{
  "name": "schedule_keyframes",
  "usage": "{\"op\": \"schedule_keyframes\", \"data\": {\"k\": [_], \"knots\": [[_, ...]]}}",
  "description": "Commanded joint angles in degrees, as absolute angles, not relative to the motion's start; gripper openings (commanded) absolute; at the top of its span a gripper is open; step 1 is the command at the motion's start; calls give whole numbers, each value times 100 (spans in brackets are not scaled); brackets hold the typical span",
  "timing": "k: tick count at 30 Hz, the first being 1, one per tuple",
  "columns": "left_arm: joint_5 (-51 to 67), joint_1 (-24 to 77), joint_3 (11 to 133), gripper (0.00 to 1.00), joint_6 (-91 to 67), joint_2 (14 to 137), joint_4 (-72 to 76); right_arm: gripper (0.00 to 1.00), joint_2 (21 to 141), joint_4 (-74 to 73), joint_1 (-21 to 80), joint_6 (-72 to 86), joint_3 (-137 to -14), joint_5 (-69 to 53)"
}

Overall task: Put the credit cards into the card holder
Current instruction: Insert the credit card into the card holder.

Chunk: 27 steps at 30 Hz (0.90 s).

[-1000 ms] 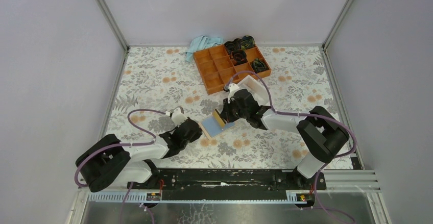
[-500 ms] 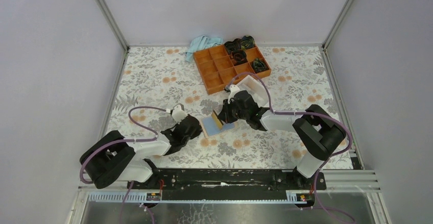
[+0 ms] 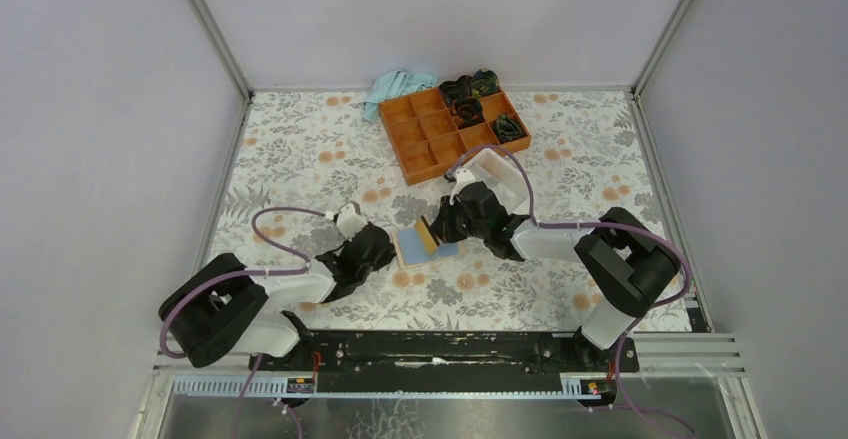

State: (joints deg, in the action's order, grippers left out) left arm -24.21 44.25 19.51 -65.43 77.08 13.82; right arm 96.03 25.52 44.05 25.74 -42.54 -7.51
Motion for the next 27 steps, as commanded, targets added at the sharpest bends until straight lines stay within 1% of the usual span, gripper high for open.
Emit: {"op": "schedule_keyframes", "data": {"k": [1, 4, 12, 18, 27], "knots": [[-2502, 4408, 1671, 0, -6405, 7439, 658, 0, 9317, 2060, 4561, 2471, -4330, -540], [-2612, 4410, 1612, 0, -6407, 7083, 399, 0, 9225, 1984, 4561, 2424, -4398, -487], [-2747, 4395, 1571, 7, -6364, 6420, -26, 0, 9130, 1897, 4561, 2402, -4555, -469], [-2526, 4399, 1439, 8, -6380, 6353, 313, 0, 9200, 1886, 4562, 2540, -4563, -536], [-2217, 4399, 1458, 6, -6406, 6729, 668, 0, 9358, 1975, 4560, 3042, -4520, -617]]}}
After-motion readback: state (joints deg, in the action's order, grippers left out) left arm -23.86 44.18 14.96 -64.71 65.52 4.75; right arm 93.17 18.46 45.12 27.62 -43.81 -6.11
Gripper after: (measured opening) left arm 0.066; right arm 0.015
